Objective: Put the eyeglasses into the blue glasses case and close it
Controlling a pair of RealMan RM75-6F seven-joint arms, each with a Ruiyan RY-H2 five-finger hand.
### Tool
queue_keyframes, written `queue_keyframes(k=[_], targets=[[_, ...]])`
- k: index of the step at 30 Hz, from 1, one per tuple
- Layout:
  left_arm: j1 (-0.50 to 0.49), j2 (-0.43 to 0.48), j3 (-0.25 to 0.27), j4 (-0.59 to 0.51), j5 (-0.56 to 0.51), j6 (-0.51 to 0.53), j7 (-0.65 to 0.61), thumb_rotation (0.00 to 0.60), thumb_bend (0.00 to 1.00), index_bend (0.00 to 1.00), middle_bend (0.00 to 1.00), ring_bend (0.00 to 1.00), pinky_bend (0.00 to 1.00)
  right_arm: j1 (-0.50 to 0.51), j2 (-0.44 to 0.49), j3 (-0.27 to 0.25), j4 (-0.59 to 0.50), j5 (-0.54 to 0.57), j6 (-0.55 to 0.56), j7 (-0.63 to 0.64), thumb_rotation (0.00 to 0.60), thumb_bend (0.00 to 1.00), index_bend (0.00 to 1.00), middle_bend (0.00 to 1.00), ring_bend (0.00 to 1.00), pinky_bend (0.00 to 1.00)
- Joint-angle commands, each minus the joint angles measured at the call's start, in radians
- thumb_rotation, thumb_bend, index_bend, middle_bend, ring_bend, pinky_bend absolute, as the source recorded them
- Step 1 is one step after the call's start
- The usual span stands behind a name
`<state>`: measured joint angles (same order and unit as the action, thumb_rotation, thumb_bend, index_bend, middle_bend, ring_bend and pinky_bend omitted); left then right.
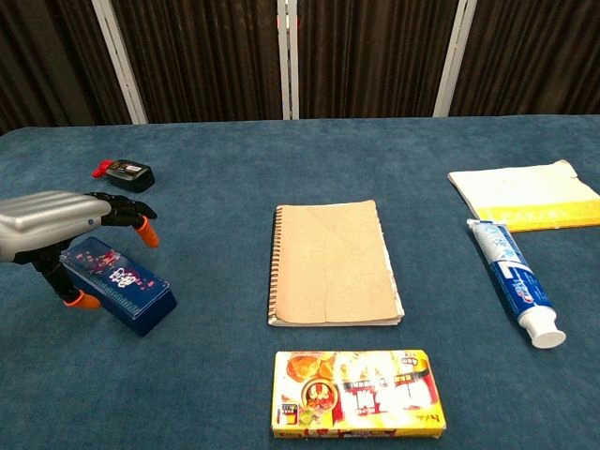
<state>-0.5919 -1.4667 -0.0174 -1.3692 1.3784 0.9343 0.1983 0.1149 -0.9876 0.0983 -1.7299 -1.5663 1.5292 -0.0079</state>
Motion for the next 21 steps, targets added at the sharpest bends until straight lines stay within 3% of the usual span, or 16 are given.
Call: queue_keyframes(k=[1, 5, 7, 8, 15, 21], targets=[[0.014, 0.025, -0.002, -0.027, 0.009, 0.033, -0.008, 0.600, 0.00, 0.05, 0.00, 0.00, 0.00, 0.000, 0.001, -0.001, -0.001, -0.001, 0.000, 0.001, 0.600, 0.00, 0.00, 0.00, 0.00, 0.00], [0.054, 0.098, -0.009, -0.103, 0.016, 0.120, 0.002, 0.600, 0.00, 0.01, 0.00, 0.00, 0.00, -0.001, 0.002, -0.001, -0.001, -0.006, 0.005, 0.000, 0.600, 0.00, 0.00, 0.00, 0.00, 0.00], [0.108, 0.156, -0.024, -0.171, 0.003, 0.228, 0.033, 0.600, 0.00, 0.00, 0.00, 0.00, 0.00, -0.003, 0.001, 0.001, 0.001, -0.008, 0.011, -0.003, 0.600, 0.00, 0.00, 0.00, 0.00, 0.00], [0.165, 0.197, -0.032, -0.236, -0.001, 0.335, 0.052, 0.600, 0.00, 0.00, 0.00, 0.00, 0.00, -0.003, 0.001, 0.002, 0.001, -0.007, 0.014, -0.003, 0.600, 0.00, 0.00, 0.00, 0.00, 0.00], [0.323, 0.261, -0.025, -0.370, 0.007, 0.591, 0.086, 0.600, 0.00, 0.00, 0.00, 0.00, 0.00, -0.003, 0.002, 0.005, 0.003, -0.004, 0.015, 0.000, 0.600, 0.00, 0.00, 0.00, 0.00, 0.00], [0.421, 0.318, 0.015, -0.442, 0.029, 0.679, 0.041, 0.600, 0.00, 0.00, 0.00, 0.00, 0.00, -0.010, 0.005, -0.001, 0.002, -0.019, 0.027, 0.004, 0.600, 0.00, 0.00, 0.00, 0.00, 0.00]])
